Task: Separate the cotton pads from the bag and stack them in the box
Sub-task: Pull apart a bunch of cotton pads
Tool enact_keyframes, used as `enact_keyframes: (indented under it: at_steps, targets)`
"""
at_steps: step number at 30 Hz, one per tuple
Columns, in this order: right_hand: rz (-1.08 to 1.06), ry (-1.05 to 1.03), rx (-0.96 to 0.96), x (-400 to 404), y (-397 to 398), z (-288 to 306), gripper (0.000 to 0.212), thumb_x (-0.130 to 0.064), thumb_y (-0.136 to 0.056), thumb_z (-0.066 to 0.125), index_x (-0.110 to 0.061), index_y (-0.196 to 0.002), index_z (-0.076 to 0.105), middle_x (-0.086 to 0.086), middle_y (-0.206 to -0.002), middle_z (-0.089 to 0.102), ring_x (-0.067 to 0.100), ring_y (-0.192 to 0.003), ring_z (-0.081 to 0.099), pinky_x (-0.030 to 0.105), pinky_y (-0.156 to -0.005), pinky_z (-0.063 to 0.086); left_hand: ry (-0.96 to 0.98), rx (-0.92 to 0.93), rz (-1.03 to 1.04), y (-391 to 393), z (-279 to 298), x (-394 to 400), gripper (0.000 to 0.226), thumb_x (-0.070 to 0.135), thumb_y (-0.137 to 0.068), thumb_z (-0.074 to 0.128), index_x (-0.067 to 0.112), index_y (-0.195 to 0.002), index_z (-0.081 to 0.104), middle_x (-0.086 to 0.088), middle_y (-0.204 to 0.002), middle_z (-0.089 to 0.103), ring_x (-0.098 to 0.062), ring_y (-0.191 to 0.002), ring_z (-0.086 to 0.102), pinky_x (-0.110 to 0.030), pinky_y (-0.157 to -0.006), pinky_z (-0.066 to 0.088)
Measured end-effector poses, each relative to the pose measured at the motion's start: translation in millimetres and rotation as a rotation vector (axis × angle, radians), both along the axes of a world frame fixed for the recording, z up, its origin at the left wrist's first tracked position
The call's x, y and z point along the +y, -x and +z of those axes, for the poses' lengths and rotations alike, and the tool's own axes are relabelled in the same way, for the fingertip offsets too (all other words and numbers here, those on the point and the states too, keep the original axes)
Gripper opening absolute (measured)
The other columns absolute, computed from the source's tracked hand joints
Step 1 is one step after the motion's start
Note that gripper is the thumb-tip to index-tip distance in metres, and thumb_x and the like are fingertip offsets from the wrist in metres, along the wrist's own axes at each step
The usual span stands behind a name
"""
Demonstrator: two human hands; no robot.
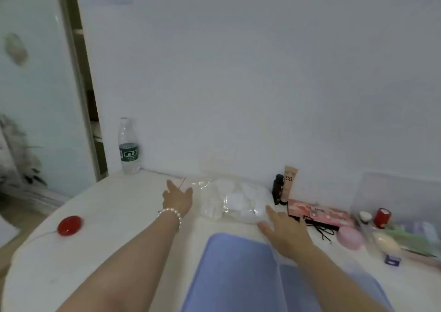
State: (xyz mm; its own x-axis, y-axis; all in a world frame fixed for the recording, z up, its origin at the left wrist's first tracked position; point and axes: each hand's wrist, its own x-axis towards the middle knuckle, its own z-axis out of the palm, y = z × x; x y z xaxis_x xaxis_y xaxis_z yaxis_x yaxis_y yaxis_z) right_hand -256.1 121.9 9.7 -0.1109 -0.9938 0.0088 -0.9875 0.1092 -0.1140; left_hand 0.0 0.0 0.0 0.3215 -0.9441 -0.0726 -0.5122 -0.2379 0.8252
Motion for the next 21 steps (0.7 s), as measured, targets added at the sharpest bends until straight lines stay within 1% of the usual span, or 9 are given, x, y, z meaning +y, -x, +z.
enact_keyframes:
  at_steps: [1,3,5,7,10,13,17,19,21]
  targets:
    - [-0.005,-0.017,-0.013,-5,-1,0,0.062,-0.058,-0.094,0.020,-0.028,-0.148,0.014,0.003,-0.143,0.040,0.022,-0.131,0.039,0.052,-0.112,0.016,-0.034,0.109,-0.005,-1,1,-5,0.075,0.033,-0.093,0.053,0.004,-0.148,0.011,-0.024,-0.145,0.034,-0.039,-0.127,0.043,-0.043,-0.103,0.039]
    - [-0.011,-0.038,-0.019,-18,-2,-3,0.061,-0.058,-0.094,0.020,-0.028,-0.147,0.016,0.004,-0.141,0.043,0.023,-0.129,0.041,0.049,-0.109,0.022,-0.051,0.329,0.005,-7,1,-14,0.047,0.018,-0.089,0.061,-0.006,-0.124,0.040,-0.022,-0.111,0.060,-0.031,-0.090,0.064,-0.032,-0.066,0.056]
    - [-0.021,-0.049,-0.064,-27,-3,-4,0.062,-0.059,-0.093,0.022,-0.027,-0.146,0.019,0.005,-0.138,0.046,0.024,-0.128,0.042,0.046,-0.107,0.027,-0.107,0.520,-0.021,-13,3,-16,0.014,-0.001,-0.083,0.064,-0.003,-0.094,0.056,-0.016,-0.074,0.064,-0.020,-0.058,0.062,-0.019,-0.041,0.049]
    - [-0.063,-0.079,-0.089,-28,-6,-6,0.061,-0.061,-0.093,0.021,-0.027,-0.143,0.026,0.005,-0.137,0.048,0.025,-0.127,0.043,0.045,-0.105,0.029,-0.180,0.717,-0.118,-11,14,-2,0.007,-0.007,-0.082,0.062,0.000,-0.083,0.061,-0.008,-0.059,0.067,-0.016,-0.048,0.064,-0.020,-0.042,0.052]
    - [-0.171,-0.121,-0.152,-31,-5,-4,0.058,-0.059,-0.093,0.018,-0.022,-0.131,0.043,0.007,-0.131,0.052,0.028,-0.122,0.045,0.046,-0.103,0.032,-0.183,0.958,-0.273,2,41,28,0.015,-0.011,-0.082,0.059,0.003,-0.087,0.060,-0.007,-0.062,0.070,-0.015,-0.052,0.068,-0.025,-0.049,0.056]
    - [-0.217,-0.106,-0.360,-27,-11,13,0.053,-0.048,-0.096,0.021,-0.012,-0.124,0.050,0.014,-0.130,0.053,0.031,-0.118,0.048,0.039,-0.101,0.036,-0.106,0.871,-0.382,22,60,72,0.026,-0.015,-0.074,0.067,0.003,-0.092,0.059,-0.013,-0.069,0.069,-0.019,-0.055,0.067,-0.025,-0.051,0.054]
    - [-0.159,-0.026,-0.749,-7,-32,56,0.059,-0.048,-0.099,0.022,-0.010,-0.141,0.036,0.012,-0.148,0.034,0.027,-0.137,0.030,0.032,-0.110,0.022,0.045,0.560,-0.468,41,66,131,0.024,-0.007,-0.067,0.078,0.007,-0.077,0.061,-0.006,-0.068,0.064,-0.019,-0.065,0.061,-0.028,-0.062,0.052]
    - [-0.037,-0.023,-0.775,1,-44,72,0.060,-0.051,-0.097,0.027,-0.011,-0.141,0.038,0.009,-0.149,0.034,0.025,-0.138,0.029,0.031,-0.110,0.022,0.063,0.584,-0.537,49,56,157,0.015,-0.001,-0.073,0.076,0.003,-0.079,0.063,-0.008,-0.071,0.067,-0.022,-0.070,0.063,-0.035,-0.070,0.054]
    - [0.071,0.014,-0.750,5,-58,76,0.059,-0.055,-0.092,0.040,-0.015,-0.135,0.048,0.001,-0.144,0.042,0.019,-0.133,0.037,0.029,-0.107,0.027,-0.004,0.740,-0.581,54,46,179,0.009,0.008,-0.084,0.068,0.001,-0.081,0.063,-0.012,-0.075,0.071,-0.025,-0.070,0.062,-0.036,-0.067,0.052]
